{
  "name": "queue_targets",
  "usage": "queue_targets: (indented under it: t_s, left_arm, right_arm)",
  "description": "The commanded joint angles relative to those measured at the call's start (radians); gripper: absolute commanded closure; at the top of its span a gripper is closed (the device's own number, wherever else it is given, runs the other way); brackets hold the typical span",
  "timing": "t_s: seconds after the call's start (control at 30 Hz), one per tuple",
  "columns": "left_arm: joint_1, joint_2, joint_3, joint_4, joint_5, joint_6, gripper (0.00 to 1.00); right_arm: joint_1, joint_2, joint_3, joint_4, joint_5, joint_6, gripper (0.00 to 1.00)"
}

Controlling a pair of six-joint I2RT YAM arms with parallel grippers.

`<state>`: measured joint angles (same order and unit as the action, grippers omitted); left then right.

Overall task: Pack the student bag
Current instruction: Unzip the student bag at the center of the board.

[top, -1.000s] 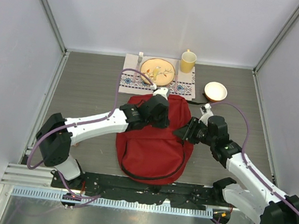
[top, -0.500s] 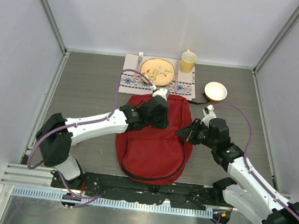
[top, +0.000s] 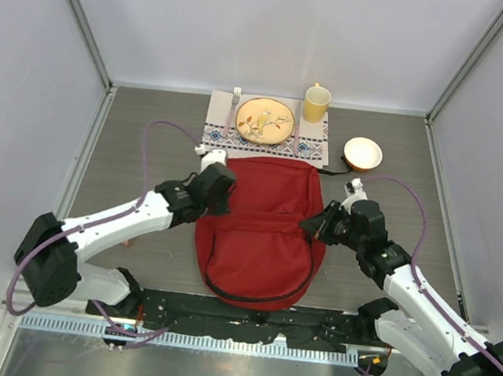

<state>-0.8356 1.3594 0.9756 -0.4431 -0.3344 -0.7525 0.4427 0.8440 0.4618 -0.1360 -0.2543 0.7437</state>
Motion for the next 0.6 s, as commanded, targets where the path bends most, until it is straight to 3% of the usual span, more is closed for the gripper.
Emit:
queue_targets:
  t_s: [0.0, 0.23, 0.3, 0.33, 0.43, 0.5, 0.57]
  left_arm:
    - [0.082, -0.132, -0.087, -0.12, -0.133, 0.035, 1.0]
    - [0.128, -0.247, -0.182, -0.114, -0.097, 0.025, 1.0]
    - [0.128, -0.255, -0.187, -0.105, -0.078, 0.022, 0.8]
    - [0.128, -0.256, -0.186, -0.105, -0.08, 0.021, 0.58]
    - [0.128, -0.258, -0.169, -0.108, -0.09, 0.018, 0.29]
    - [0.127, -0.258, -0.158, -0.109, -0.097, 0.024, 0.25]
    - [0.127, -0.261, -0.153, -0.115, -0.11, 0.024, 0.2]
  right_arm:
    - [-0.009, -0.003, 0.012, -0.01, 0.066, 0.002, 0.99]
    - [-0.009, 0.013, 0.014, 0.013, 0.04, 0.002, 0.99]
    - [-0.007, 0.017, 0.012, 0.025, 0.032, 0.006, 0.97]
    - [-0.009, 0.015, 0.012, 0.026, 0.029, 0.008, 0.91]
    - [-0.009, 0.003, 0.014, 0.018, 0.045, 0.013, 0.61]
    - [-0.009, -0.006, 0.014, -0.005, 0.065, 0.016, 0.46]
    - [-0.01, -0.022, 0.015, -0.022, 0.092, 0.014, 0.39]
